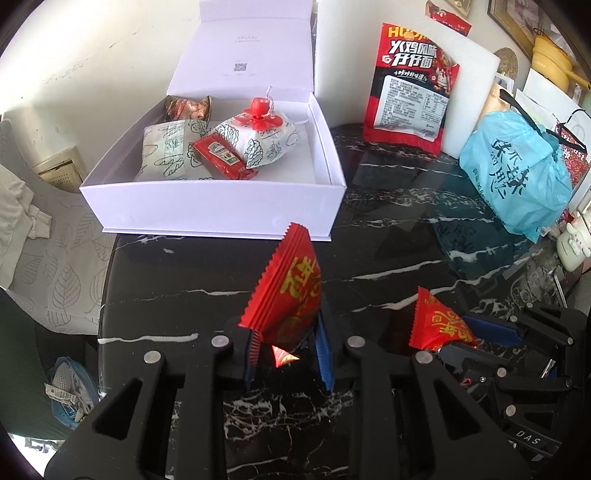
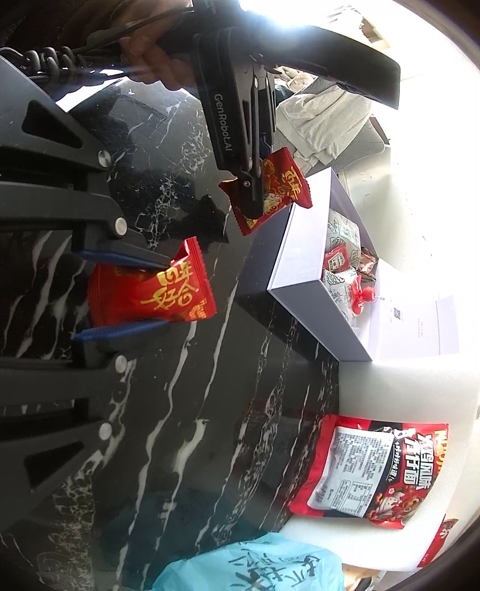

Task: Organize objects
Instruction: 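Lift both red snack packets and carry them toward the white box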

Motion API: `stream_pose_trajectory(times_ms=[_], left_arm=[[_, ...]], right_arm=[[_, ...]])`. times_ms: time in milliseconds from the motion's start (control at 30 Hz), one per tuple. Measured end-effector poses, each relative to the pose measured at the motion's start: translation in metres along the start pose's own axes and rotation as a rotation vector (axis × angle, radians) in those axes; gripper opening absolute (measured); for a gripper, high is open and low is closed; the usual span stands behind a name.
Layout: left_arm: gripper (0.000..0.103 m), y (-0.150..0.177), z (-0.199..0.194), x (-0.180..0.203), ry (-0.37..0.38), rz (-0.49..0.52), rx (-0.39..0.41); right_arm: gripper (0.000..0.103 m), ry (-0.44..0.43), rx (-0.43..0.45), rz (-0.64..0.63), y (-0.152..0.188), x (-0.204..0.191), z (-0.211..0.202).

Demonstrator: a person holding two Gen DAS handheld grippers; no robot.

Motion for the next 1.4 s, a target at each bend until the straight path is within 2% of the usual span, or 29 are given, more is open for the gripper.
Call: stream_pose_trajectory(times_ms=[467,800,1100,1400], left_arm=[[0.025,0.008,-0.032,0.007,-0.021,0.005,0.033],[0.025,0.002,-0.055,0.004,-0.052,-0.003,0.057],[0.025,-0.015,-0.068,-0.006,-0.082,-0.006,0.07],[0.025,-0.031,-0.064,-0.018,-0.066,-0.026,0.075]], right_arm=[[0.027,0.0,0.05,-0.022,0.008,-0.012,-0.026],[0.027,-0.01,0.077,-0.043,0.004,-0.021,-0.041],[0.027,-0.043,0.079,-0.074,-0.012,-0.03,-0.045],[0.027,-0.079,0.082,-0.132,-0.042,-0.036,-0.04]])
Point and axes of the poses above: each gripper's, at about its wrist camera, not at the fingertips, and z roughly the way its jaws point, x to its right, y to its underside, the point moved 2 cm from there along z, roughly the way its jaws point, and after that the axes turned 11 degrees about z, right-handed, at the moved point
